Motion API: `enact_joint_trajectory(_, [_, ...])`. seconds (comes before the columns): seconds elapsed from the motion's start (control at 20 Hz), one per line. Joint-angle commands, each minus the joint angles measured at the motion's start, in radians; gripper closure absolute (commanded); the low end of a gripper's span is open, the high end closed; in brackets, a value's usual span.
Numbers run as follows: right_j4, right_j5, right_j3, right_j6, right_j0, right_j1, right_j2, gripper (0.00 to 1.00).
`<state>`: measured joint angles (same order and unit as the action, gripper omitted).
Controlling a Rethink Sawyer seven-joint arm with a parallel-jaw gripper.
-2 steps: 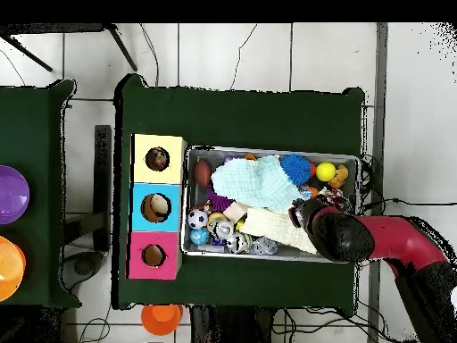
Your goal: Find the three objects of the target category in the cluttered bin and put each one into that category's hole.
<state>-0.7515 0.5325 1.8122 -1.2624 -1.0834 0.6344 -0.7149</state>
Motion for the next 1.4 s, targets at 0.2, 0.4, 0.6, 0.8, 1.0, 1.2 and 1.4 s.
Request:
enact_joint_trajectory(0.2, [-0.217, -0.028, -0.122, 0.151, 0.067, -0.003, 0.027, 1.00])
enact_joint_trajectory(0.4, [-0.310, -0.043, -0.143, 0.134, 0.100, 0.002, 0.051, 1.00])
enact_joint_trajectory(0.6, [-0.347, -0.059, -0.146, 0.116, 0.104, 0.006, 0.055, 1.00])
enact_joint_trajectory(0.8, [-0.441, -0.089, -0.166, 0.074, 0.142, 0.022, 0.090, 1.00])
enact_joint_trajectory(1.0, [-0.468, -0.063, -0.162, 0.082, 0.155, 0.018, 0.110, 1.00])
enact_joint_trajectory(1.2, [-0.492, -0.030, -0.178, 0.104, 0.178, 0.013, 0.130, 1.00])
enact_joint_trajectory(1.4, [-0.550, -0.018, -0.192, 0.125, 0.211, 0.010, 0.159, 1.00])
